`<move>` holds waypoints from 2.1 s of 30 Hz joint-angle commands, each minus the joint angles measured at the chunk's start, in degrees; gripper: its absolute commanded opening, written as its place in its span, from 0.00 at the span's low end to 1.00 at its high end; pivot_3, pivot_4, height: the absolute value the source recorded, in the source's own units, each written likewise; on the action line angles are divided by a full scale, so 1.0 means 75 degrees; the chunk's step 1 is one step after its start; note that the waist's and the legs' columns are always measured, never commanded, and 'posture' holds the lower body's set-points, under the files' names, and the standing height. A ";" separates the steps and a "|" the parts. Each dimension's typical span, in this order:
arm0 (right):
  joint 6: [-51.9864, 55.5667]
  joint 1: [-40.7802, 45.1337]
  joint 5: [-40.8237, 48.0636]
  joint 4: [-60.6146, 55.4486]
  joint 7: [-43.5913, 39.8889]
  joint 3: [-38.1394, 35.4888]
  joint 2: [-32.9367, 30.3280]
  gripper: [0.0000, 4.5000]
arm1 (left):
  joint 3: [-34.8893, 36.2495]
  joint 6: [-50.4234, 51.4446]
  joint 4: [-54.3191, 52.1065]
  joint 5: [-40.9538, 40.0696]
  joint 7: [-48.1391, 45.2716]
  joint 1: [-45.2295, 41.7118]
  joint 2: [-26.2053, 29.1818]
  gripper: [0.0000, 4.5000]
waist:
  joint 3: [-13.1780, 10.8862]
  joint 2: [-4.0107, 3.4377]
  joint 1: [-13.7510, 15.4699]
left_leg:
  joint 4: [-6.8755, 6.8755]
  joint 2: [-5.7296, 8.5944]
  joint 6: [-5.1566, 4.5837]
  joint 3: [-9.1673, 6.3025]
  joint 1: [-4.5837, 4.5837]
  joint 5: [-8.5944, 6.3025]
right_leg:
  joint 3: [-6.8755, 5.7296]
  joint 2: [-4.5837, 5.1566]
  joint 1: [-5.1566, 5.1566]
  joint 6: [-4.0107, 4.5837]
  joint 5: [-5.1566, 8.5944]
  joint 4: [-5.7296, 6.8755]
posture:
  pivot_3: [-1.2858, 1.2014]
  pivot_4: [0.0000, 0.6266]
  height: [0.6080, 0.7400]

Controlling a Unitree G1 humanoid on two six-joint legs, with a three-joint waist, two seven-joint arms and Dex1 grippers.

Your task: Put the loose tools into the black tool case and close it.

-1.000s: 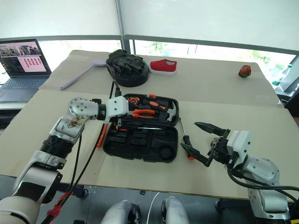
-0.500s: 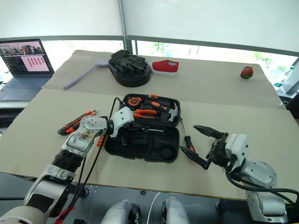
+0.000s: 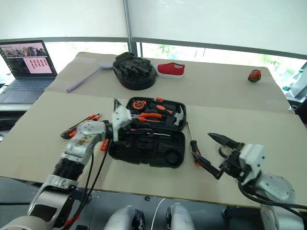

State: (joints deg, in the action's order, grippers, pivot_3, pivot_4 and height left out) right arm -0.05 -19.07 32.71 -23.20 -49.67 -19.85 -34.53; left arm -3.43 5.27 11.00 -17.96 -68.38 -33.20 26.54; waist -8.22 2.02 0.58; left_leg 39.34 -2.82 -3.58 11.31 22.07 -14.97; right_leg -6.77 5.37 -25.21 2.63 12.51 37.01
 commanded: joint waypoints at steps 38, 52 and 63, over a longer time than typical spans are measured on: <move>1.0050 0.3717 -0.0460 -0.1245 0.5976 0.1037 0.1401 0.41 | 0.1559 0.0248 -0.2787 -0.2371 -0.1340 0.3068 0.1658 1.00 | 0.0042 -0.0069 -0.0019 | -0.0009 0.0004 0.0069 -0.0042 0.0028 -0.0074 | -0.0032 0.0003 -0.0003 -0.0048 0.0046 -0.0024 | 0.52 0.24 1.00; 0.6861 0.4687 -0.0911 -0.1726 0.3406 0.1669 -0.0085 0.23 | 0.2011 0.0009 -0.2659 -0.2272 -0.0752 0.3525 0.1469 1.00 | 0.0027 -0.0093 -0.0252 | -0.0014 0.0003 0.0082 -0.0032 0.0020 -0.0061 | -0.0021 -0.0014 -0.0009 -0.0051 0.0047 -0.0020 | 0.52 0.24 1.00; 0.4407 0.7555 -0.2763 0.0937 -0.0650 0.5969 -0.0967 0.23 | 0.2676 -0.0737 -0.2289 -0.1975 -0.0605 0.4482 0.1674 1.00 | 0.0019 -0.0089 -0.0141 | -0.0056 -0.0004 0.0052 -0.0040 0.0020 -0.0017 | -0.0043 -0.0006 -0.0028 -0.0023 0.0061 -0.0025 | 0.52 0.24 1.00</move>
State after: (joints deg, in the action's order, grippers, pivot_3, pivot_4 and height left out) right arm 36.05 35.20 14.81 -17.89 -51.25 23.11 -41.25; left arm 14.97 1.09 -3.78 -32.48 -74.00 0.10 38.79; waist -8.08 1.35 -0.48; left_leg 38.94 -2.81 -3.22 11.02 22.34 -15.11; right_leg -7.11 5.39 -25.51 2.46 12.96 36.81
